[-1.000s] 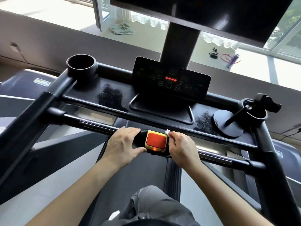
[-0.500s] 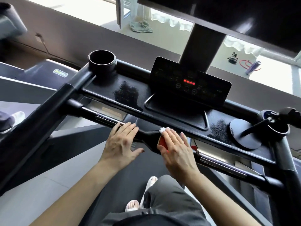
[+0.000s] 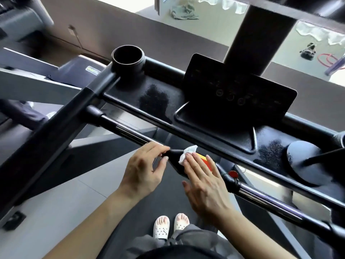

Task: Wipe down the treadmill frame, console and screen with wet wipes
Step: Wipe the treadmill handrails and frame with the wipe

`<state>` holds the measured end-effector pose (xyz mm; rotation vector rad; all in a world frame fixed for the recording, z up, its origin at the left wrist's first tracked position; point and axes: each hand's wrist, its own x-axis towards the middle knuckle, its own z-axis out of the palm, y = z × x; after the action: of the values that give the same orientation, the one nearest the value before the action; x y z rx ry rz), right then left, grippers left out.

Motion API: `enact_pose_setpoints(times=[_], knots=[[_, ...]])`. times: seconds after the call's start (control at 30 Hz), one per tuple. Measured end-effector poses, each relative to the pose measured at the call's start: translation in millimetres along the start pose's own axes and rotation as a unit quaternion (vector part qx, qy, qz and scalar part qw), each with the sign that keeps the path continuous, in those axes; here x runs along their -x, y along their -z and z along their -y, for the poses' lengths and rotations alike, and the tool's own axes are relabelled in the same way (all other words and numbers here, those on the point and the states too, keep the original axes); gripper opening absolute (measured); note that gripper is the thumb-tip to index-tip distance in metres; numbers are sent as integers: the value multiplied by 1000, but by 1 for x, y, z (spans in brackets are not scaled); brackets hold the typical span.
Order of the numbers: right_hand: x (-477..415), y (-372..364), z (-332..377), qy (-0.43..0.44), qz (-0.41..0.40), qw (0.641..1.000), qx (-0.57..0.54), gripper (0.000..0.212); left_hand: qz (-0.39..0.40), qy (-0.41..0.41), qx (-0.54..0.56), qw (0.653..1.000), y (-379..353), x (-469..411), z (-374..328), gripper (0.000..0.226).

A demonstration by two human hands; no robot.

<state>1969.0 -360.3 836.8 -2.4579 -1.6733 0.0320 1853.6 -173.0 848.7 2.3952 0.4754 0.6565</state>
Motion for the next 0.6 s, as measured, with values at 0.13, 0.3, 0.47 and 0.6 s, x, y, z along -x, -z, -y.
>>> enact_pose_setpoints(times=[0.13,0.3,0.47,0.6], knots=[[-33,-8,22,65,1,997,-40,58,28,38,30,998,-9,-13,-11,26],[-35,-1,4,65,-35,971,-229,49,50,39,1,998,-16,-21,-14,23],[-22,4,-14,25,-117,946,-302,36,63,-29,-58,996,-23,-22,-12,12],[-1,9,-36,-103,-136,949,-265,30,72,-97,-101,988,-15,-26,14,6]])
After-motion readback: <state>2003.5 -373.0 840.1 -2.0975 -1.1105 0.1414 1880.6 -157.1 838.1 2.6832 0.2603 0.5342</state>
